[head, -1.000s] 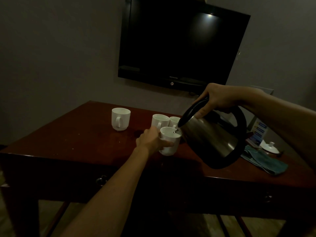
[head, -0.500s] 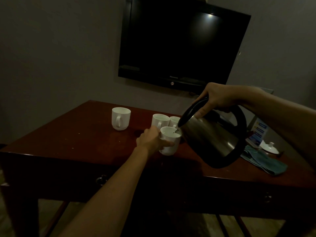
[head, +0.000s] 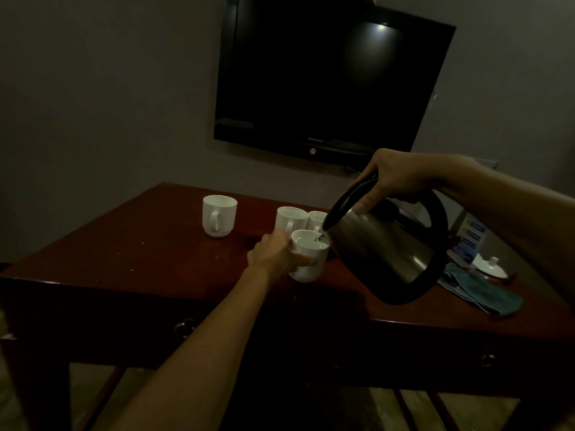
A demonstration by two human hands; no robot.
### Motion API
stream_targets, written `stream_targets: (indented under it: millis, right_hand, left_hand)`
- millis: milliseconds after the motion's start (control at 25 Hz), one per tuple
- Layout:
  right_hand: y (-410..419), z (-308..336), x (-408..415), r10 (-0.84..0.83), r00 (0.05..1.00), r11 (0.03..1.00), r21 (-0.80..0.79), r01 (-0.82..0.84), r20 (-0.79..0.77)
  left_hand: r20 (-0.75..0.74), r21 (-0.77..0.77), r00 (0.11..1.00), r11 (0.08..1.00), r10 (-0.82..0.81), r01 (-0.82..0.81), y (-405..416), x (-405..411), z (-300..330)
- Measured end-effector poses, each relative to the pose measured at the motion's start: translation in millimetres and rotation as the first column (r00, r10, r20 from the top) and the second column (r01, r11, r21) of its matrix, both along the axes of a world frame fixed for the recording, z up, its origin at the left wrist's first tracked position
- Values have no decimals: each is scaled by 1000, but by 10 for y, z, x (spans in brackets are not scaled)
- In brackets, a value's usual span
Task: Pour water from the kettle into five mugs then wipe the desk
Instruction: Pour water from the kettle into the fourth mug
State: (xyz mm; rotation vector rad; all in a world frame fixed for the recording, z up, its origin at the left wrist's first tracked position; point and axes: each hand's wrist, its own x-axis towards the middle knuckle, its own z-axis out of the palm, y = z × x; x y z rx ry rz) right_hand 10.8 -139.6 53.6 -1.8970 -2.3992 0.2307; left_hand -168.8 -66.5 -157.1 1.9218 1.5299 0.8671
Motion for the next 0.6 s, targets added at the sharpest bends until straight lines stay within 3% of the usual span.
stream_targets:
  millis: [600]
  right_hand:
    - [28, 2, 0, 4, 1000, 1000, 6, -4, 9]
  left_hand:
    - [-18, 35, 1000, 999, 9, -9, -91, 3, 44]
